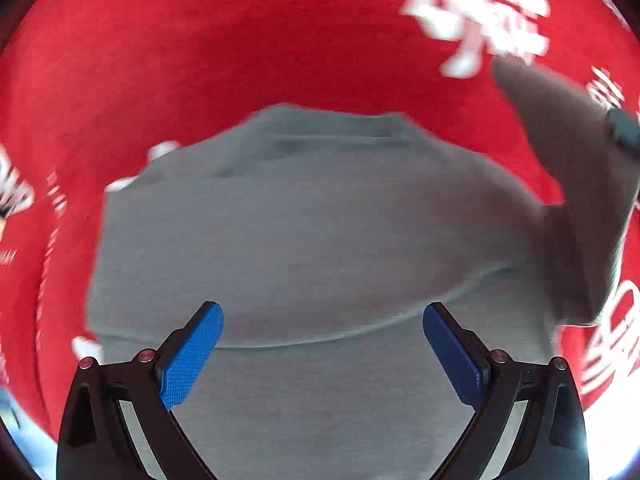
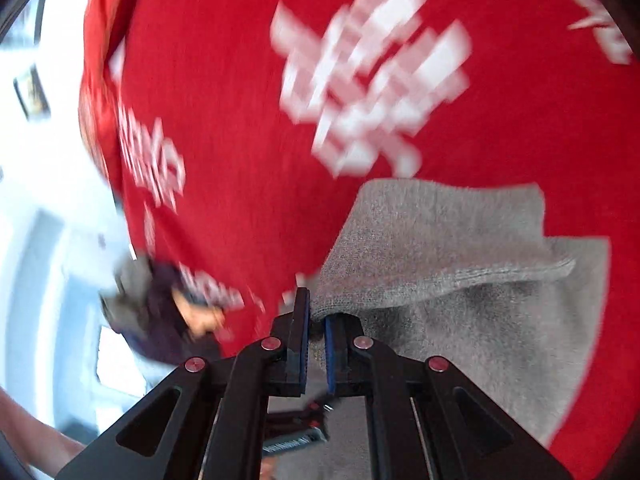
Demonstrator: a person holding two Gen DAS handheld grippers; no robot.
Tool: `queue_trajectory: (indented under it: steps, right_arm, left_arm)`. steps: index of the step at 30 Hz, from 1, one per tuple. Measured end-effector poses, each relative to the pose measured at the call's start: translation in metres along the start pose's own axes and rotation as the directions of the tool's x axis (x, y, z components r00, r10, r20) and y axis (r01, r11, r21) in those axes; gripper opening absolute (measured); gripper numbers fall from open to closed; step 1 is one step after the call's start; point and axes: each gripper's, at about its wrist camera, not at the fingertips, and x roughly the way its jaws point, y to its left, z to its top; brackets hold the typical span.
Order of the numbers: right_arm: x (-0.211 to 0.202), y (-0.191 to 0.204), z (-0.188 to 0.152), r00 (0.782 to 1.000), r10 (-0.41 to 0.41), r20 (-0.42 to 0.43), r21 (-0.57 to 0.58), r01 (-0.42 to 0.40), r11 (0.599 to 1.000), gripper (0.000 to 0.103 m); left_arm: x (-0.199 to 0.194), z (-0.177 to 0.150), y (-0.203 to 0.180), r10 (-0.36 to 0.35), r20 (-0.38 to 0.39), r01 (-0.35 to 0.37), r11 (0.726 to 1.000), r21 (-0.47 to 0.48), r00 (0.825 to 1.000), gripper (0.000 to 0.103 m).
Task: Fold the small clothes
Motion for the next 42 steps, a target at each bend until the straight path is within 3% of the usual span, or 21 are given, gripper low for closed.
queue_trajectory:
  steps: [4, 8, 9, 10, 11, 15, 16, 17, 18, 19, 21, 24, 27, 30, 34, 35, 36, 37, 40, 42]
  right_arm:
    - [0.089, 0.016, -0.030, 0.975, -0.093, -0.200, -0.090, 0.076, 0.993, 0.008]
    - [0.133, 0.009, -0.061, 0.914, -0.246, -0.323, -0.120, 0.218, 0.968, 0.011]
    - [0.133, 0.006, -0.065, 0.909, -0.262, -0.323, -0.098, 0.243, 0.965, 0.022]
    - [0.130, 0.003, -0.067, 0.912, -0.262, -0.316, -0.072, 0.253, 0.965, 0.032]
    - [0.125, 0.000, -0.067, 0.919, -0.255, -0.299, -0.026, 0.259, 0.965, 0.049]
    - [0.105, -0.019, -0.058, 0.964, -0.185, -0.191, 0.178, 0.219, 0.959, 0.053]
    - [0.103, -0.025, -0.055, 0.971, -0.176, -0.165, 0.238, 0.212, 0.948, 0.052]
    - [0.103, -0.031, -0.052, 0.974, -0.173, -0.147, 0.290, 0.210, 0.934, 0.041]
    - [0.104, -0.034, -0.051, 0.977, -0.166, -0.130, 0.325, 0.200, 0.924, 0.011]
    - [0.106, -0.029, -0.049, 0.976, -0.185, -0.113, 0.321, 0.212, 0.923, 0.006]
    - [0.115, -0.004, -0.038, 0.974, -0.208, -0.084, 0.222, 0.222, 0.949, 0.006]
    - [0.139, 0.044, -0.032, 0.972, -0.208, -0.110, 0.021, 0.211, 0.977, 0.006]
    - [0.180, 0.091, -0.054, 0.948, -0.252, -0.195, -0.233, 0.205, 0.951, 0.006]
    - [0.226, 0.117, -0.087, 0.904, -0.303, -0.302, -0.398, 0.169, 0.902, 0.007]
    - [0.267, 0.125, -0.133, 0.800, -0.483, -0.356, -0.597, 0.203, 0.776, 0.016]
    - [0.270, 0.129, -0.139, 0.794, -0.495, -0.352, -0.619, 0.199, 0.760, 0.030]
    - [0.268, 0.134, -0.144, 0.799, -0.490, -0.349, -0.628, 0.188, 0.755, 0.053]
    - [0.264, 0.137, -0.147, 0.803, -0.480, -0.354, -0.628, 0.176, 0.758, 0.061]
    - [0.243, 0.139, -0.146, 0.812, -0.441, -0.382, -0.586, 0.156, 0.795, 0.064]
    - [0.220, 0.129, -0.134, 0.830, -0.415, -0.372, -0.512, 0.189, 0.838, 0.064]
  left_arm:
    - [0.003, -0.015, 0.051, 0.050, -0.019, -0.051, 0.997, -0.056, 0.999, 0.101]
    - [0.007, -0.029, 0.076, 0.049, -0.039, -0.052, 0.994, -0.091, 0.998, 0.101]
    - [0.007, -0.034, 0.085, 0.044, -0.041, -0.048, 0.994, -0.097, 0.998, 0.101]
    - [0.007, -0.038, 0.090, 0.040, -0.042, -0.045, 0.994, -0.103, 0.998, 0.101]
    - [0.008, -0.040, 0.090, 0.037, -0.043, -0.041, 0.994, -0.105, 0.998, 0.101]
    - [0.016, -0.039, 0.098, 0.020, -0.053, -0.027, 0.992, -0.122, 0.998, 0.101]
    - [0.016, -0.040, 0.101, 0.013, -0.055, -0.020, 0.991, -0.129, 0.998, 0.101]
    - [0.016, -0.039, 0.104, 0.005, -0.054, -0.012, 0.991, -0.136, 0.999, 0.101]
    - [0.016, -0.039, 0.108, -0.001, -0.052, -0.007, 0.990, -0.142, 0.999, 0.101]
    - [0.016, -0.039, 0.112, -0.002, -0.050, -0.005, 0.989, -0.146, 0.999, 0.101]
    - [0.013, -0.041, 0.121, 0.003, -0.043, -0.010, 0.988, -0.152, 0.999, 0.101]
    - [0.010, -0.047, 0.135, 0.010, -0.040, -0.016, 0.986, -0.166, 0.999, 0.101]
    - [0.011, -0.056, 0.149, 0.021, -0.057, -0.031, 0.983, -0.183, 0.998, 0.101]
    - [0.011, -0.064, 0.160, 0.026, -0.070, -0.039, 0.979, -0.200, 0.997, 0.101]
    - [0.012, -0.073, 0.171, 0.025, -0.084, -0.043, 0.976, -0.214, 0.996, 0.101]
    - [0.012, -0.074, 0.173, 0.025, -0.086, -0.043, 0.975, -0.216, 0.996, 0.101]
    - [0.012, -0.074, 0.174, 0.027, -0.086, -0.045, 0.975, -0.217, 0.996, 0.101]
    - [0.010, -0.074, 0.175, 0.027, -0.085, -0.045, 0.975, -0.218, 0.996, 0.101]
    - [0.004, -0.069, 0.175, 0.025, -0.073, -0.040, 0.974, -0.225, 0.997, 0.101]
    - [-0.004, -0.063, 0.169, 0.030, -0.054, -0.041, 0.978, -0.207, 0.998, 0.101]
